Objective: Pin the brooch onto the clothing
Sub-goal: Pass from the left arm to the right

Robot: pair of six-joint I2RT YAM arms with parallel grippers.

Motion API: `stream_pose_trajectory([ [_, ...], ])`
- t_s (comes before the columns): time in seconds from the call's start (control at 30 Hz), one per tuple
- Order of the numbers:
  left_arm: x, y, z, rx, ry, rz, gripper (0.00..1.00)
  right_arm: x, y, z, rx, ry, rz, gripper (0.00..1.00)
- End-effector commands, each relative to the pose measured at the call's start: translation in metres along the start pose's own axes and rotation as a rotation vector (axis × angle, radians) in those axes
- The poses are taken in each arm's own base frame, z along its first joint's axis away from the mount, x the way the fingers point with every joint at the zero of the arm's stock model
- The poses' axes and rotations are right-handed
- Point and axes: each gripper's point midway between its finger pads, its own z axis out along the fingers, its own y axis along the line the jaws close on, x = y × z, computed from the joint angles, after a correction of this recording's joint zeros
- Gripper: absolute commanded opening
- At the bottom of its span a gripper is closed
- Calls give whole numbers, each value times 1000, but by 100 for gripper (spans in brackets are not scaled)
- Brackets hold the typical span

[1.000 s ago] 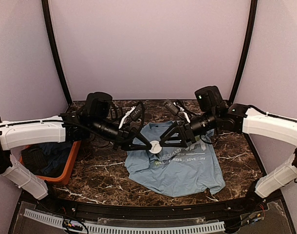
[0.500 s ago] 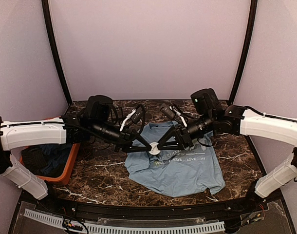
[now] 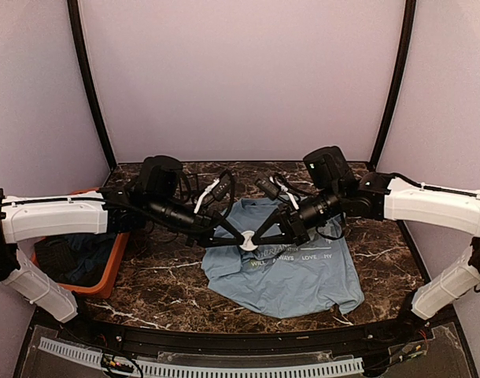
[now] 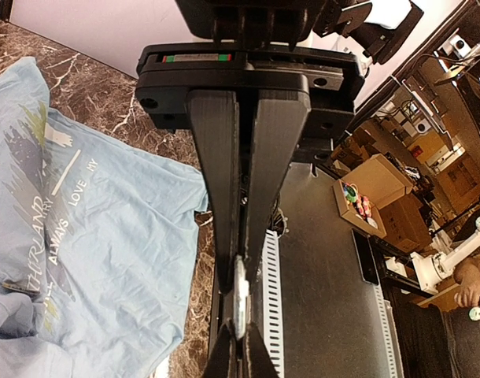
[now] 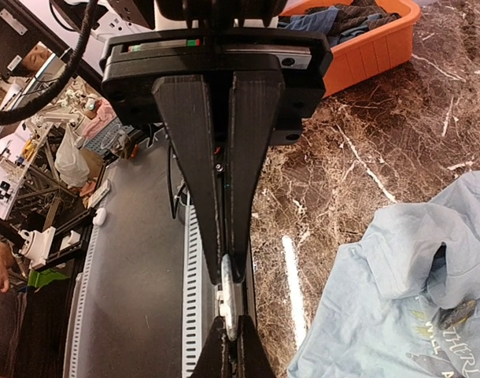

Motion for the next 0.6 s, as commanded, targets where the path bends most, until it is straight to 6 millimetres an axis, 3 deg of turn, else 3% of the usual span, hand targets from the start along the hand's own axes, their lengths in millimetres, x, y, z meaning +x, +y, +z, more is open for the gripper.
stream_pose_trajectory([
  [0.0,-6,-10,-3,20,-23,33,1,1,4,0,-13,-4,-22,0],
  [0.17,-10,-10,-4,31,-74,12,39,-11,13,-16,33,-106,-143,0],
  [0.47,-7,-1,5,71,-151,-80,43,-21,14,-37,147,-262,-261,0],
  [0.57,-14,-1,7,94,-185,-78,43,-23,6,-41,215,-284,-269,0],
])
